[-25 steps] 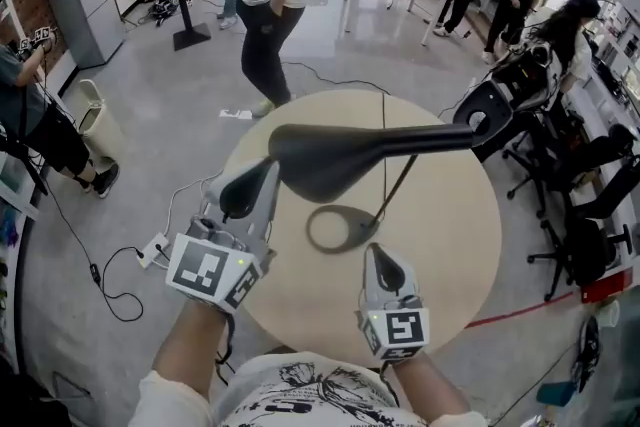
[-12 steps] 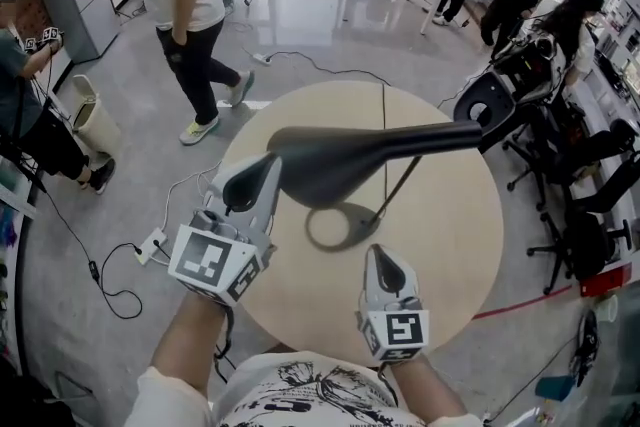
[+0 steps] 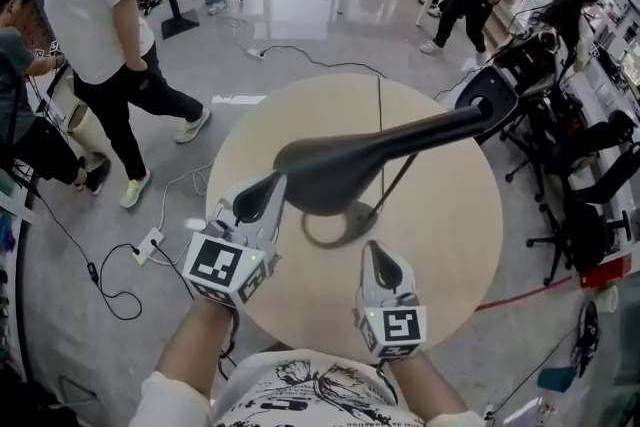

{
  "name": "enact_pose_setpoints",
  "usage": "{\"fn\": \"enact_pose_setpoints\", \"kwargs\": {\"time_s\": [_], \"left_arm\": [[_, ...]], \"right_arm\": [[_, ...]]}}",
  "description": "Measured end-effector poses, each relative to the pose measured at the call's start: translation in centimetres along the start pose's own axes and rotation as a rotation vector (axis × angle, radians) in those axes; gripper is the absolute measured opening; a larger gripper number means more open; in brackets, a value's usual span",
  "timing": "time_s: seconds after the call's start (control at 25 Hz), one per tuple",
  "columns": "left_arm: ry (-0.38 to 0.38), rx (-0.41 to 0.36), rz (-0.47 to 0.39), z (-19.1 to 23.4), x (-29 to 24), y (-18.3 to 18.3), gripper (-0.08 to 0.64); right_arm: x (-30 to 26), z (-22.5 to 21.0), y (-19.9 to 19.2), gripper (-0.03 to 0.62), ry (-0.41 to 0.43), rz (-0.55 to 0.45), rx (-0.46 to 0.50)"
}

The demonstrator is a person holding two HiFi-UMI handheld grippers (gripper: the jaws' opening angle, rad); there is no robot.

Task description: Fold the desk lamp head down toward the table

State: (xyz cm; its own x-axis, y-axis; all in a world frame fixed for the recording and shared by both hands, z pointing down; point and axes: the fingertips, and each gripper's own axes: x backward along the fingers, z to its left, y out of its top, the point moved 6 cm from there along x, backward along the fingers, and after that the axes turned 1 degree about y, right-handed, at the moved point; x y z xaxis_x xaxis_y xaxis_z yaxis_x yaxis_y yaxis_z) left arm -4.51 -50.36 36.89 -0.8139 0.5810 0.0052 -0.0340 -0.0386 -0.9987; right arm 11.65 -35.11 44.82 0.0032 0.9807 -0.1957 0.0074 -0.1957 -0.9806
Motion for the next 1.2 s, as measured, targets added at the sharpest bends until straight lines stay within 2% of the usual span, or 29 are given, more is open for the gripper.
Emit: {"fn": "enact_pose_setpoints", "kwargs": {"time_s": [0.44, 0.76, 1.08, 1.2], "left_arm": [[0.004, 0.078, 0.066, -1.4, -1.0, -3.8, 0.005], [-0.014, 0.084, 0.112, -2.0, -2.0, -6.0, 0.005], [0.02, 0.16, 0.082, -2.1, -2.4, -7.1, 0.003], [0.02, 0.156, 0.085, -2.3, -2.6, -7.0, 0.003]], "right_arm": [[0.5, -1.1, -0.7, 0.009, -0.024, 0.026, -0.016], [1.3, -1.7, -0.5, 0.009, -0.055, 0.01, -0.026], [2.4, -3.1, -0.4, 0.009, -0.081, 0.003, -0.028], [2.7, -3.7, -0.2, 0.009, -0.083, 0.005, -0.026]]}}
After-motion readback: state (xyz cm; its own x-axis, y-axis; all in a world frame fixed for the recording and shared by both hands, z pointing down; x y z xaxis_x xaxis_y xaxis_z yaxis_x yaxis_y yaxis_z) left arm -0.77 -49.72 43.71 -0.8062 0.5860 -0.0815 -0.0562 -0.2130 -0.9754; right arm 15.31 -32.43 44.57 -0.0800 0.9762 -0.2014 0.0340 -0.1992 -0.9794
